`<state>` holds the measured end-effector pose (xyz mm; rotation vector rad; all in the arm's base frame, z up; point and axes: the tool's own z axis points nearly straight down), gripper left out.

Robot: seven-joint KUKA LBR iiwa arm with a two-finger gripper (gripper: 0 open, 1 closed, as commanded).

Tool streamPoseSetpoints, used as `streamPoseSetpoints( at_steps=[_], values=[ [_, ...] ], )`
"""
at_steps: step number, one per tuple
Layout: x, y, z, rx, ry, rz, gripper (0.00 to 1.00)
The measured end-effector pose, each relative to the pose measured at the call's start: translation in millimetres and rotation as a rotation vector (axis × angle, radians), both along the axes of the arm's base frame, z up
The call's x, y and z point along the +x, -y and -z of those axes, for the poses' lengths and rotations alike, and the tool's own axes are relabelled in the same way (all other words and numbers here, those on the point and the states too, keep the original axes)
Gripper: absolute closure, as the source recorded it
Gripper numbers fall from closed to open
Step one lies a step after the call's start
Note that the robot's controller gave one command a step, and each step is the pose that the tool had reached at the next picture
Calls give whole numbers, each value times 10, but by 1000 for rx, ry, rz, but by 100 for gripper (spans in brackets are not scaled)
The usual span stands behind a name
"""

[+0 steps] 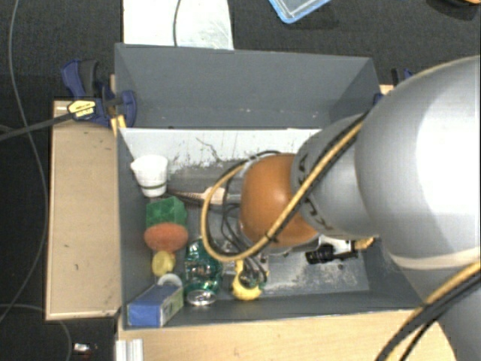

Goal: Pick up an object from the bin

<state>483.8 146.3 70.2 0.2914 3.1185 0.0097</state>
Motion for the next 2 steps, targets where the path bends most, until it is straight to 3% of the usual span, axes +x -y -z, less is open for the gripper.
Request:
streamPoseSetpoints(
  at_steps=[1,2],
  values=[
    [-2,1,-4,0,0,1,100],
    [-70,50,-1261,1,2,10,100]
  ],
)
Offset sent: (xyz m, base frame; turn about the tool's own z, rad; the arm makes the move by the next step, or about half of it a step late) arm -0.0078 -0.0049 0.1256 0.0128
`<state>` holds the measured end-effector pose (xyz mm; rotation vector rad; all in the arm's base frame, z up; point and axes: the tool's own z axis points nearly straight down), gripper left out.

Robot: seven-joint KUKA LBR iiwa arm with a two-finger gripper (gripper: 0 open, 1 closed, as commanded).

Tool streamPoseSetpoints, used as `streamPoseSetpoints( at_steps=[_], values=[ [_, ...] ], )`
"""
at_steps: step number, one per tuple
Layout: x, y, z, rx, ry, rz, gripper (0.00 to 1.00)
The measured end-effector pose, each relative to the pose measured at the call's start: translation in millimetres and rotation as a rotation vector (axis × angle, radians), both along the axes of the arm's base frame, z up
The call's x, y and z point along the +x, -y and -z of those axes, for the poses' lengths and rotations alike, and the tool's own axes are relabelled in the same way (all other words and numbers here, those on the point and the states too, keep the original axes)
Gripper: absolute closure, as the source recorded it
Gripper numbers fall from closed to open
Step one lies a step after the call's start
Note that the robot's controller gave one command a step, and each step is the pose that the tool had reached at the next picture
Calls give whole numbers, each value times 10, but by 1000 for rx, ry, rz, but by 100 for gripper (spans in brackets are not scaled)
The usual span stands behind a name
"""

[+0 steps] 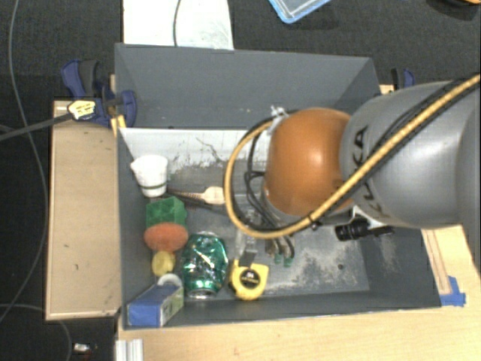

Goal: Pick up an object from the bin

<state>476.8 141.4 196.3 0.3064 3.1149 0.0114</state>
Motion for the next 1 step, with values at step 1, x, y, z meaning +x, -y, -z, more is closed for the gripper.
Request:
streamPoseSetpoints(
  at_steps=[1],
  values=[
    [0,0,0,0,0,0,100]
  ],
)
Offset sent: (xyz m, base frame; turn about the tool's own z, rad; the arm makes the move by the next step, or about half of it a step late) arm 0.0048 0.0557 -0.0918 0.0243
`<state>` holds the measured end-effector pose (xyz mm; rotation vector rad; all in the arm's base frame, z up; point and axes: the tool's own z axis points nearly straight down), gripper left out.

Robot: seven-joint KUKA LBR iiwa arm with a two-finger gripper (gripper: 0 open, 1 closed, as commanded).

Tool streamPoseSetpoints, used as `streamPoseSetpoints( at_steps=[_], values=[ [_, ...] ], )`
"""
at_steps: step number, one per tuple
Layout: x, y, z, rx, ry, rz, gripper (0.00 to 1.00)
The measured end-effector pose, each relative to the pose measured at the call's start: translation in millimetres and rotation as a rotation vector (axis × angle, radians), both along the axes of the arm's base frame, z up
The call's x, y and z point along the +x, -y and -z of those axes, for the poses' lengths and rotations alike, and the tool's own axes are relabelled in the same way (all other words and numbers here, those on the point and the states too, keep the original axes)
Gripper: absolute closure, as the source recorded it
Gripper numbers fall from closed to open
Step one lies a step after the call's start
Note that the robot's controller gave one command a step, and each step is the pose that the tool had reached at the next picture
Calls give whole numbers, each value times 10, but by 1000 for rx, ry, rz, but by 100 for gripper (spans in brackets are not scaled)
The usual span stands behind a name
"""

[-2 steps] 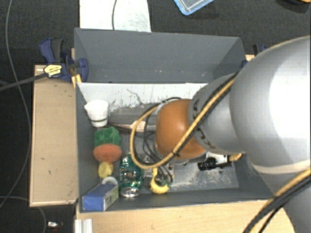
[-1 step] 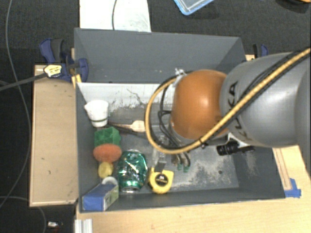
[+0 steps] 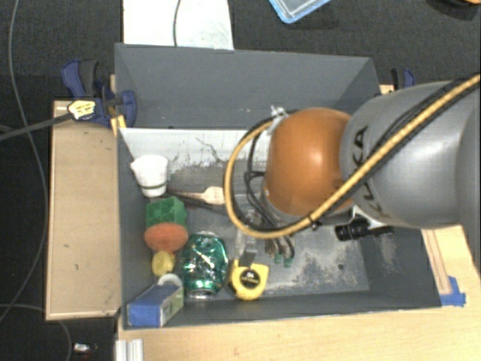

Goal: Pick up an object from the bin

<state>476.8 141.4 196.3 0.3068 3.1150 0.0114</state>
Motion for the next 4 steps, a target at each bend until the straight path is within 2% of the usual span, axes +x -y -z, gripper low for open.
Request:
streamPoseSetpoints(
  at_steps=[1,2,3,4],
  values=[
    [57,-388,611,3,7,18,100],
    [324,-538,951,19,25,70,100],
    [271,-472,861,7,21,72,100],
    [176,-404,883,20,44,58,100]
  ],
)
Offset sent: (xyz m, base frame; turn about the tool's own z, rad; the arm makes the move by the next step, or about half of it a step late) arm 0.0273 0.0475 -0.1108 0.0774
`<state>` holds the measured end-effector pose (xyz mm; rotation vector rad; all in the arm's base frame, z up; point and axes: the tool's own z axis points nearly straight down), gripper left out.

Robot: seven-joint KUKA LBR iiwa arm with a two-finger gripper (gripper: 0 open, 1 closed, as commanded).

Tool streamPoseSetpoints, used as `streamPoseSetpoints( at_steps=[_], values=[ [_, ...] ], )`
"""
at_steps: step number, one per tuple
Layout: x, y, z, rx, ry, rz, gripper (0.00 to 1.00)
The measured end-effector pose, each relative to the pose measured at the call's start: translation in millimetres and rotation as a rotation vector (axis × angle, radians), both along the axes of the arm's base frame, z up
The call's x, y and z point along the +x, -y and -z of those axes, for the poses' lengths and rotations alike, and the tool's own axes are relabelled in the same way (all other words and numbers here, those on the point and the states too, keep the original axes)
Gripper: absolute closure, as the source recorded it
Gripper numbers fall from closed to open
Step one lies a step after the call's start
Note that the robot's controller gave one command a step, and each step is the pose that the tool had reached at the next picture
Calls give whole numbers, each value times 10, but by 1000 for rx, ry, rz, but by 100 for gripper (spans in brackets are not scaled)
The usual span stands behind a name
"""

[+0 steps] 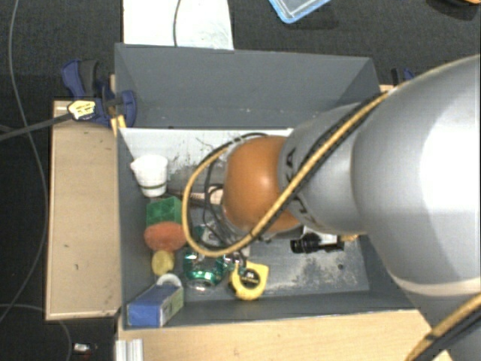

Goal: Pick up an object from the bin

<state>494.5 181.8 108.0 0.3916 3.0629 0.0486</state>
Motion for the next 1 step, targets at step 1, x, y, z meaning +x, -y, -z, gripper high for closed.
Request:
streamPoseSetpoints(
  at_steps=[1],
  values=[
    [13,23,33,2,-1,-42,100]
  ],
)
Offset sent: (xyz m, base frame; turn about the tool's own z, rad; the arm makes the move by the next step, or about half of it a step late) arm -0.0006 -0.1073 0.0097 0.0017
